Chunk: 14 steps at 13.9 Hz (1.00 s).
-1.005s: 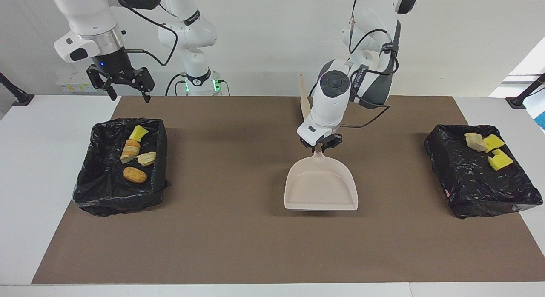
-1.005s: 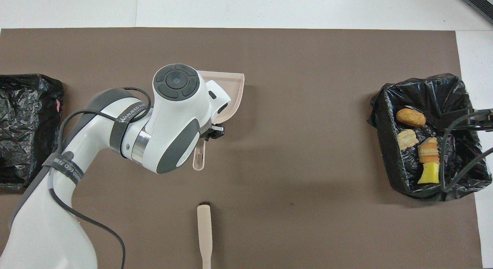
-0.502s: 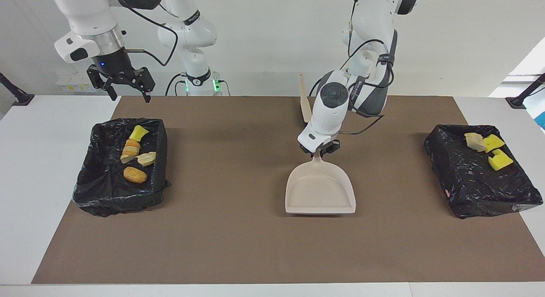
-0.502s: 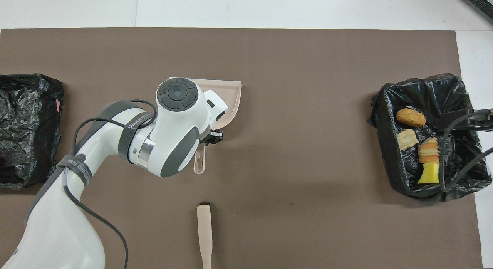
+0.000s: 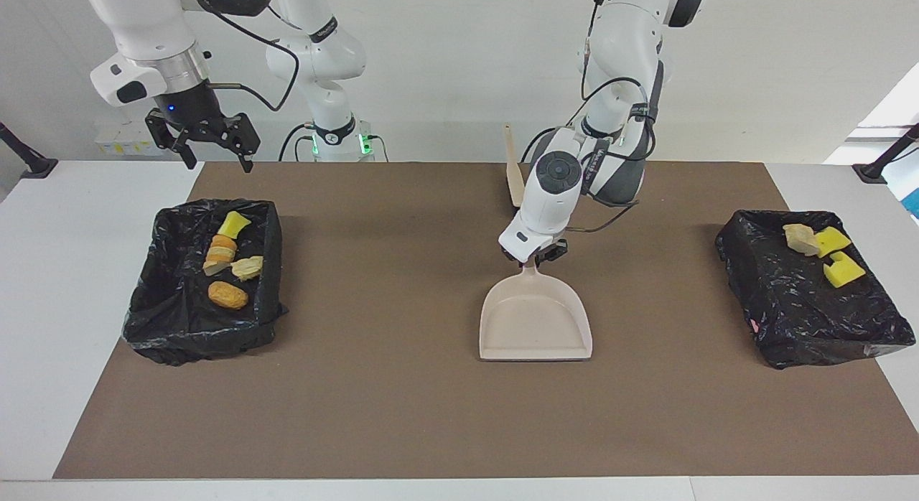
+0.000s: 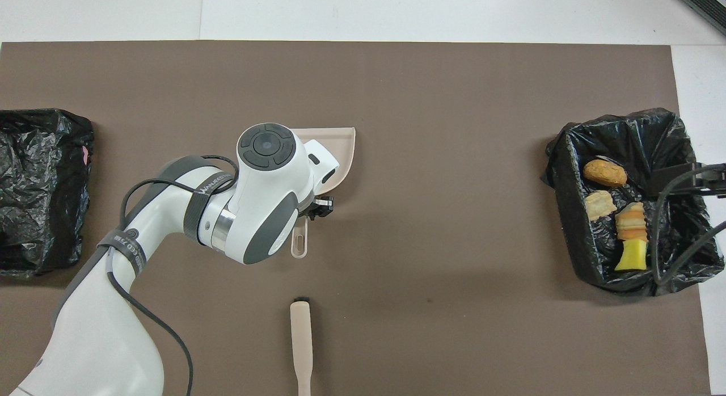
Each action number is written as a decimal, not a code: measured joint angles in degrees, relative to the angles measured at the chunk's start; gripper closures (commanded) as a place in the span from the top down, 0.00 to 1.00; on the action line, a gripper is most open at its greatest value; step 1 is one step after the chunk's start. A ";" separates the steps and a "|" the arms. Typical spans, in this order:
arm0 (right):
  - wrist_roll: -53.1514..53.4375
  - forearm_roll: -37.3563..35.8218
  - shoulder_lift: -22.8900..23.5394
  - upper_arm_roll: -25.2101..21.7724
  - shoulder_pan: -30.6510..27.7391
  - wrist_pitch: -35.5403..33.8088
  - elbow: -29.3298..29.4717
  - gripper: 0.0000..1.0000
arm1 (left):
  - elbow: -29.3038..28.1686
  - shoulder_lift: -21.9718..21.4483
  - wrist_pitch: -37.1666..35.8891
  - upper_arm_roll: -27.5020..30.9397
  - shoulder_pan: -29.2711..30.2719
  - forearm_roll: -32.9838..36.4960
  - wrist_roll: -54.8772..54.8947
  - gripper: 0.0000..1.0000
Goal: Sweep and dump trash in bin
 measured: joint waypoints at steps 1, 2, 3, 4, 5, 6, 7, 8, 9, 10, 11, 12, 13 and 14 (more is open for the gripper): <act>0.02 0.56 -0.08 0.02 0.06 -0.66 0.00 1.00 | 0.22 -0.11 0.07 0.04 0.01 -0.01 0.00 1.00; 0.04 0.83 -0.15 0.16 0.13 -0.78 0.00 1.00 | 0.53 -0.71 0.07 0.27 0.05 -0.01 0.00 1.00; 0.05 0.89 -0.19 0.33 0.16 -0.78 0.00 1.00 | 0.80 -1.91 -0.08 0.65 0.19 -0.01 0.00 1.00; 0.05 0.90 -0.22 0.41 0.17 -0.78 0.00 1.00 | 1.00 -3.50 -0.38 1.10 0.59 -0.01 0.00 1.00; 0.05 0.91 -0.22 0.44 0.18 -0.78 0.00 1.00 | 1.11 -5.49 -1.00 1.44 1.59 -0.01 0.01 1.00; 0.05 0.91 -0.22 0.44 0.18 -0.78 0.00 1.00 | 1.17 -7.86 -1.98 1.64 3.19 -0.01 0.29 1.00; 0.05 0.92 -0.22 0.44 0.18 -0.78 0.00 1.00 | 1.22 -10.28 -3.22 1.77 5.11 0.01 1.28 1.00; 0.05 0.92 -0.22 0.44 0.18 -0.78 0.00 1.00 | 1.25 -12.63 -4.64 1.86 7.18 0.02 2.96 1.00; 0.05 0.92 -0.22 0.44 0.18 -0.78 0.00 1.00 | 1.28 -15.12 -6.38 1.94 9.44 0.02 5.14 1.00; 0.05 0.92 -0.22 0.44 0.18 -0.78 0.00 1.00 | 1.33 -17.34 -8.12 2.05 11.54 0.05 7.28 1.00; 0.05 0.92 -0.23 0.44 0.18 -0.78 0.00 1.00 | 1.54 -19.43 -10.02 2.11 13.88 0.18 9.93 1.00; 0.05 0.92 -0.23 0.44 0.18 -0.78 0.00 1.00 | 2.17 -21.07 -12.08 2.19 16.21 0.20 13.19 1.00; 0.05 0.92 -0.23 0.44 0.18 -0.78 0.00 1.00 | 3.28 -22.29 -14.39 2.26 18.29 0.21 16.39 1.00; 0.05 0.92 -0.23 0.44 0.18 -0.78 0.00 1.00 | 4.89 -23.11 -17.10 2.34 20.09 0.21 18.92 1.00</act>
